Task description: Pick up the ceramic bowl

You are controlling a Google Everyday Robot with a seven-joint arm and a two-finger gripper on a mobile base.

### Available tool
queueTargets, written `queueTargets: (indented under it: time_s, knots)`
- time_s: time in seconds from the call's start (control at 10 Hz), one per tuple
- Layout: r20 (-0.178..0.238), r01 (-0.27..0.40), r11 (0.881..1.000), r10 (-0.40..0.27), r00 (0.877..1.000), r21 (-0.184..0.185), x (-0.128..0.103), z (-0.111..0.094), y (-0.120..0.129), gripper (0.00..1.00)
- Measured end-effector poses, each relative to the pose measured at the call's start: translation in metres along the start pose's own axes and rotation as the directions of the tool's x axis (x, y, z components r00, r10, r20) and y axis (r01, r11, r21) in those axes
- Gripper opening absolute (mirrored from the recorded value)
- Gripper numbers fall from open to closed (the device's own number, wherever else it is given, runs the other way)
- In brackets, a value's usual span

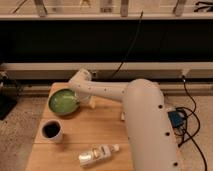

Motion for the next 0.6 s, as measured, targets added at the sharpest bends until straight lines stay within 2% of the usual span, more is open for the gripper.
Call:
queueTargets:
  time_s: [0.1,0.2,0.3,0.5,0.6]
  knots:
    - [0.003,0.001,1.0,-0.001,1.0,0.0,-0.0013,-0.0016,-0.0002,0.22]
    - [0.004,0.001,1.0,-0.001,1.0,-0.003,-0.0015,-0.003,0.001,0.21]
    - [0.002,-0.001,1.0,0.001,1.0,-0.002,-0.0003,-0.0045,0.0009,0.26]
    - [0.002,0.0,1.0,0.0,1.0,-0.003,-0.0008,-0.0056,0.0017,0.24]
    - [0.003,-0.001,1.0,0.001,1.0,-0.004,-0.0006,-0.0066,0.0023,0.14]
